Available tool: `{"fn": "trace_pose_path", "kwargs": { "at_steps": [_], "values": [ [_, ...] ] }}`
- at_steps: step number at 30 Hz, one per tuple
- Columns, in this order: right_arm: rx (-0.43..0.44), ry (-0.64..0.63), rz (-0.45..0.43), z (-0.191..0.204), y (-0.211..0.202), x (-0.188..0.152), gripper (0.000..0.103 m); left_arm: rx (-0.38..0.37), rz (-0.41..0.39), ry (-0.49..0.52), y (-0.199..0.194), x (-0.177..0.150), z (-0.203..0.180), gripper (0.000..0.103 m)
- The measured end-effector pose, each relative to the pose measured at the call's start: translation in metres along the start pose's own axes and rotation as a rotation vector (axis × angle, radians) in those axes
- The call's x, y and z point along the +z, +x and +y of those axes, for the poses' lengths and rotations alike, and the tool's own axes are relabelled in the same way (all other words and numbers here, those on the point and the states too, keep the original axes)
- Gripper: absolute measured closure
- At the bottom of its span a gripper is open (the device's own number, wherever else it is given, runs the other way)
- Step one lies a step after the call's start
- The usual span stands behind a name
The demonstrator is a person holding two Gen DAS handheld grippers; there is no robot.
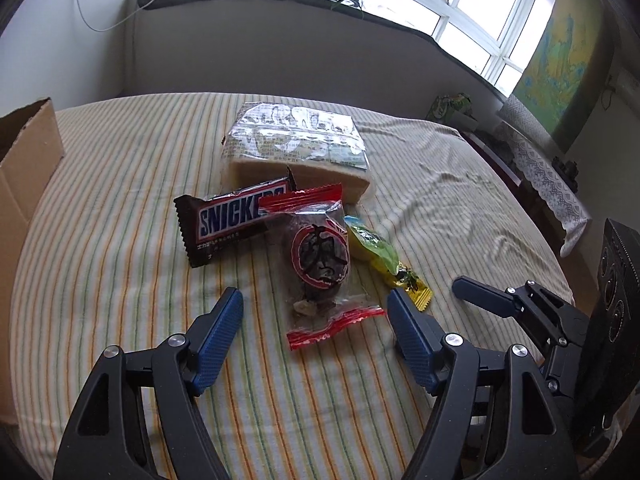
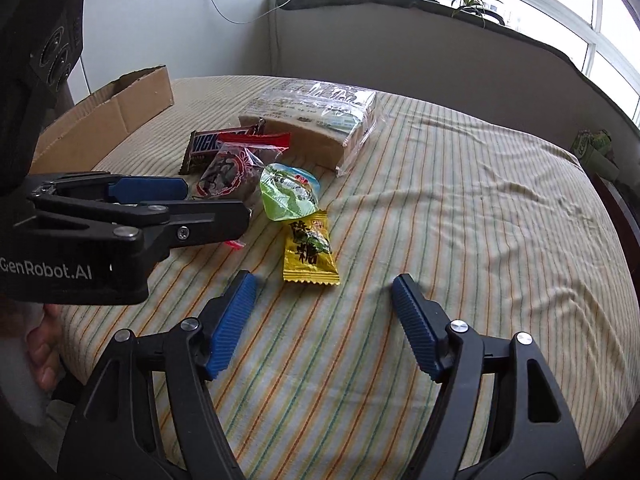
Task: Organize snacks
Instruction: 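Grasp the red-wrapped candy bag with the left tool while the right tool grasps the yellow candy packet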
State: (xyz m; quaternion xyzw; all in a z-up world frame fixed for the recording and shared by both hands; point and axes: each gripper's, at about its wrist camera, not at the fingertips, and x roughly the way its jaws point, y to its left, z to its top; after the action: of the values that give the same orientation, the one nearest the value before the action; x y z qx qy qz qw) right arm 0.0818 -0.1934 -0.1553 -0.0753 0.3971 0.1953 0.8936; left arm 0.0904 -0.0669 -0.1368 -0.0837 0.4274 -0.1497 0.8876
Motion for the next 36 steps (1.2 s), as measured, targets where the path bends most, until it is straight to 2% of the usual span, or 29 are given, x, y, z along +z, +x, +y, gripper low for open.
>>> {"fn": "trace_pose_path", "kwargs": {
  "at_steps": [4, 5, 6, 7, 8, 9, 10, 13, 24, 30, 36],
  "values": [
    [0.012, -0.019, 0.0, 0.0, 0.008, 0.01, 0.041, -0.011, 0.005, -0.002, 0.006, 0.007, 0.002, 0.031],
    [0.016, -0.023, -0.002, 0.001, 0.009, 0.012, 0.046, -0.014, 0.004, 0.0, 0.009, 0.009, 0.002, 0.035],
    [0.02, -0.028, -0.004, 0.002, 0.009, 0.014, 0.05, -0.017, 0.006, 0.002, 0.01, 0.01, 0.003, 0.045],
    [0.025, -0.032, -0.006, 0.003, 0.009, 0.014, 0.058, -0.017, 0.006, 0.002, 0.011, 0.009, 0.005, 0.052],
    [0.02, -0.036, -0.01, 0.004, 0.01, 0.015, 0.073, -0.018, 0.005, 0.004, 0.013, 0.01, 0.005, 0.055],
    [0.006, -0.04, -0.013, 0.005, 0.01, 0.015, 0.077, -0.022, 0.006, 0.007, 0.014, 0.01, 0.006, 0.062],
    [0.005, -0.041, -0.014, 0.005, 0.01, 0.015, 0.077, -0.028, 0.005, 0.01, 0.013, 0.01, 0.007, 0.071],
    [0.003, -0.027, -0.024, 0.005, 0.007, 0.012, 0.077, -0.051, -0.001, 0.002, 0.011, 0.008, 0.012, 0.073],
    [-0.014, 0.035, -0.059, 0.002, -0.014, -0.013, 0.077, -0.072, -0.038, -0.022, -0.017, -0.012, 0.019, 0.073],
    [-0.005, 0.098, -0.099, 0.001, -0.024, -0.029, 0.077, -0.068, -0.046, -0.019, -0.025, -0.033, 0.017, 0.073],
    [0.033, 0.181, -0.148, -0.008, -0.03, -0.033, 0.077, -0.08, -0.085, -0.034, -0.031, -0.035, 0.015, 0.073]
  ]
}}
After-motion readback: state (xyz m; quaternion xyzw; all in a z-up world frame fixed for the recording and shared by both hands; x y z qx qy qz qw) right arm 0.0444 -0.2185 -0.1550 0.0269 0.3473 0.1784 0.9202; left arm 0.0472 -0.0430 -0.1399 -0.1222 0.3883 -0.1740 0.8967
